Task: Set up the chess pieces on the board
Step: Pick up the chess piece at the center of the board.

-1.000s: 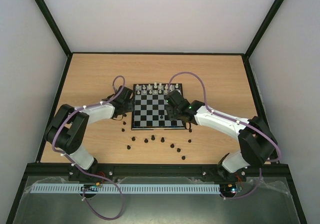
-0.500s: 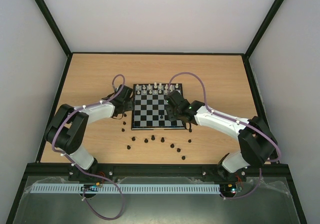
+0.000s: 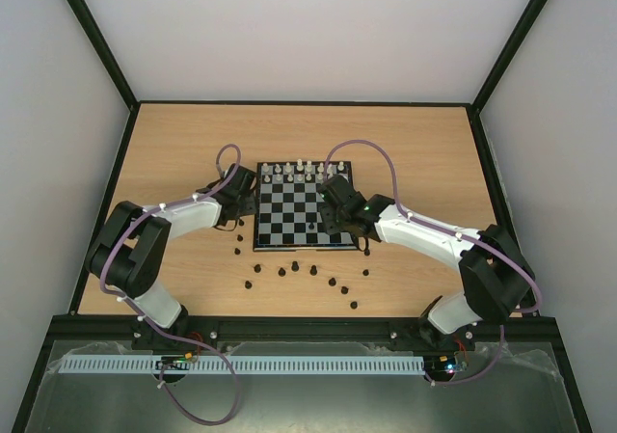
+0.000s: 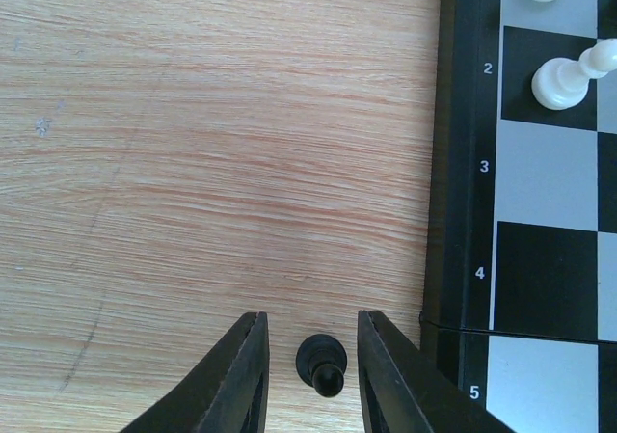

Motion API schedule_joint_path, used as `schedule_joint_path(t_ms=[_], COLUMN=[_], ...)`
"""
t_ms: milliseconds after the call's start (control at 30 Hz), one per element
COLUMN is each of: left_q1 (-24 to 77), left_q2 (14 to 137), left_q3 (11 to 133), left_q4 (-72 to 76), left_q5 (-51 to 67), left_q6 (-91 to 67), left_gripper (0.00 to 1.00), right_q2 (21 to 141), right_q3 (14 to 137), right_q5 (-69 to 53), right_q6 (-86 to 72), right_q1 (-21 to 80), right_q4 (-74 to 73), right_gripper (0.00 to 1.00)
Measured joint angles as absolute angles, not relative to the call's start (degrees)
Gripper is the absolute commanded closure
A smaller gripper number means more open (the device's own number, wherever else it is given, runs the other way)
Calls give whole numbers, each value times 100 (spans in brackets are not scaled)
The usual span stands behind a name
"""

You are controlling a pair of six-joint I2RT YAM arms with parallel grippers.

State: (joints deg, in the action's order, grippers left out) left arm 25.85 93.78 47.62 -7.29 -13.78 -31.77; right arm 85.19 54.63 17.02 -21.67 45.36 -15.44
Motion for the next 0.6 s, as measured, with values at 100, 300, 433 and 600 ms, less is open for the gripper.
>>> schedule_joint_path(t_ms=[100,300,433,600], left_q1=[2609,2655,2672,2672], left_q2=[9384,9483,9496,9496], left_q3=[4764,4764,4764,4764], left_q4=[-731,-746,-768,-768], left_q5=[-1378,-1376,-1376,-1372], left_q6=[-3179,-3205,-3218,-3223], left_gripper=[72,72,75,90], right_q2=[8519,8519,8519,8519], right_q3=[5463,5463,5463,5461], right_q5=[1695,1691,1682,1656], right_q6=[-2167,-2167,-2167,-2167], right_q1=[4536,4536,4536,4536], right_q4=[-1544,-1544,-1542,-1535], right_gripper=[47,47,47,48])
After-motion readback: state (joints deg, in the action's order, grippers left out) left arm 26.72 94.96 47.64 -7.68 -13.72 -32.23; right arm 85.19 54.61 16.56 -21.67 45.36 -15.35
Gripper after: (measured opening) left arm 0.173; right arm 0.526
